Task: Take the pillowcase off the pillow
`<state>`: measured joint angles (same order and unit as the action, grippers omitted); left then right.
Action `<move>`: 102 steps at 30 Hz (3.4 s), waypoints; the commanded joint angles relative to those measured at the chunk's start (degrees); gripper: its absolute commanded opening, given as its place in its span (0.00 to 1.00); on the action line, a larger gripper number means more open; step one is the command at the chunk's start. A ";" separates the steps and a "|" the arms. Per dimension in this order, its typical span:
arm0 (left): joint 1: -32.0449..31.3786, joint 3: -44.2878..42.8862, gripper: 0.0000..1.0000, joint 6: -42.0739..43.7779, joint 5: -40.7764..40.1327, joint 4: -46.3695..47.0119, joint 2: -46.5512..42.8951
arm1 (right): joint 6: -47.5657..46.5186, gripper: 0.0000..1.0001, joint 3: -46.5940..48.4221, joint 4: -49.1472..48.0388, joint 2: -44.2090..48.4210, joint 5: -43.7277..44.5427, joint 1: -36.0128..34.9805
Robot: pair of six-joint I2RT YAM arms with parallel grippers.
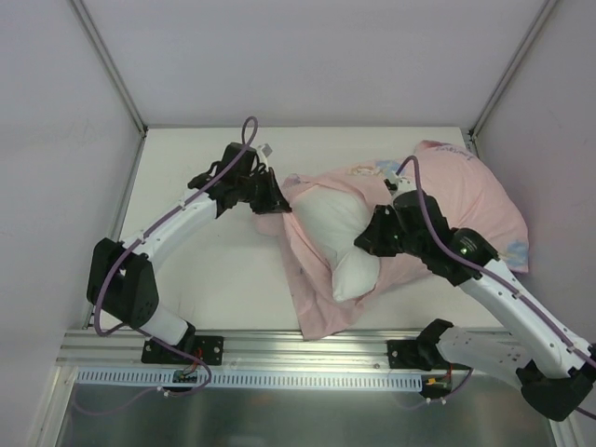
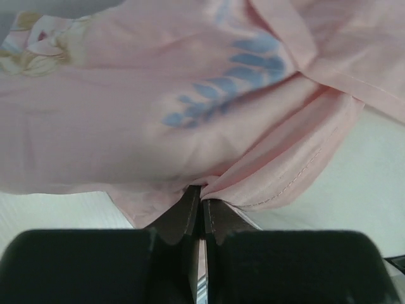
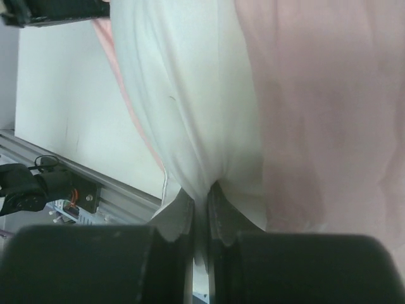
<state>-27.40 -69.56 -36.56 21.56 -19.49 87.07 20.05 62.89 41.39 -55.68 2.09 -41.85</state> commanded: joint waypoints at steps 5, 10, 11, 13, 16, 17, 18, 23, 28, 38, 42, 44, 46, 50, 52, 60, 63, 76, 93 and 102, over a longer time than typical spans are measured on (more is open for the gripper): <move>5.16 -2.85 0.00 1.05 0.32 1.29 3.89 | -0.19 0.01 2.40 1.67 10.59 -8.14 -0.78; 6.92 -6.72 0.00 0.69 1.20 1.38 5.57 | -1.33 0.01 2.15 4.05 12.79 -10.87 -0.78; 7.09 -7.34 0.00 0.78 1.55 1.29 6.96 | -1.51 0.01 1.80 3.97 13.14 -11.22 -0.78; 7.79 -8.39 0.00 1.14 2.26 1.29 8.38 | -1.68 0.01 0.57 2.66 14.62 -12.19 -0.78; 9.90 -8.40 0.00 0.35 2.69 1.38 10.49 | -2.21 0.01 1.00 2.91 15.95 -12.99 -0.78; 10.34 -8.49 0.00 0.17 2.43 1.29 11.01 | -2.91 0.01 1.26 3.35 16.82 -12.64 -0.78; 10.78 -8.66 0.00 0.26 2.35 1.38 11.28 | -3.26 0.01 1.70 4.22 17.27 -12.37 -0.69; 13.07 -11.21 0.00 0.08 3.05 1.29 12.60 | -5.11 0.01 2.06 5.63 18.68 -12.98 -0.78; 13.07 -13.76 0.00 0.43 4.63 1.29 14.62 | -4.32 0.01 0.57 1.78 16.75 -15.96 -0.78; 16.14 -16.49 0.99 6.58 3.05 -5.64 5.95 | -4.06 0.01 -0.14 -6.58 8.75 -17.73 -0.70; 19.66 -13.95 0.99 5.88 -2.12 -9.95 -2.76 | -3.45 0.01 1.35 -8.77 5.33 -17.12 -0.69; 19.75 -11.93 0.98 4.48 -1.18 -10.22 -7.16 | -2.39 0.01 1.62 -10.61 2.87 -16.85 -0.69; 17.66 -8.15 0.97 2.55 2.16 -10.40 -10.75 | -1.69 0.01 1.53 -12.11 1.20 -17.47 -0.78; 9.04 -1.56 0.99 -3.25 0.59 -10.40 -15.87 | 0.42 0.01 1.79 -15.89 -3.28 -16.42 -0.78; 6.93 2.05 0.99 -8.15 -0.03 -10.40 -17.62 | 0.86 0.01 2.14 -16.86 -4.78 -16.15 -0.87; 3.93 10.23 0.99 -19.06 -7.14 -10.31 -21.76 | 1.30 0.01 6.28 -17.83 -12.78 -16.67 -0.96; 3.93 11.11 0.99 -21.80 -7.24 -9.26 -21.06 | 1.65 0.01 5.75 -18.88 -13.05 -16.94 -1.22; -1.07 16.99 0.99 -32.17 2.16 13.84 -11.75 | 2.27 0.01 5.05 -19.85 -13.14 -17.73 -2.10; 0.58 16.82 0.00 -27.96 4.10 19.84 -9.02 | -3.00 0.55 13.83 -4.31 -14.72 -10.45 -4.56; 2.00 18.58 0.00 -25.06 6.83 17.11 -10.95 | -7.75 0.75 22.61 5.96 -17.69 4.93 -5.09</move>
<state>-25.76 -50.85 -63.53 25.28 -3.22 78.70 14.85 81.78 41.21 -70.91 -1.28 -46.46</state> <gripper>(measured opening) 0.059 0.752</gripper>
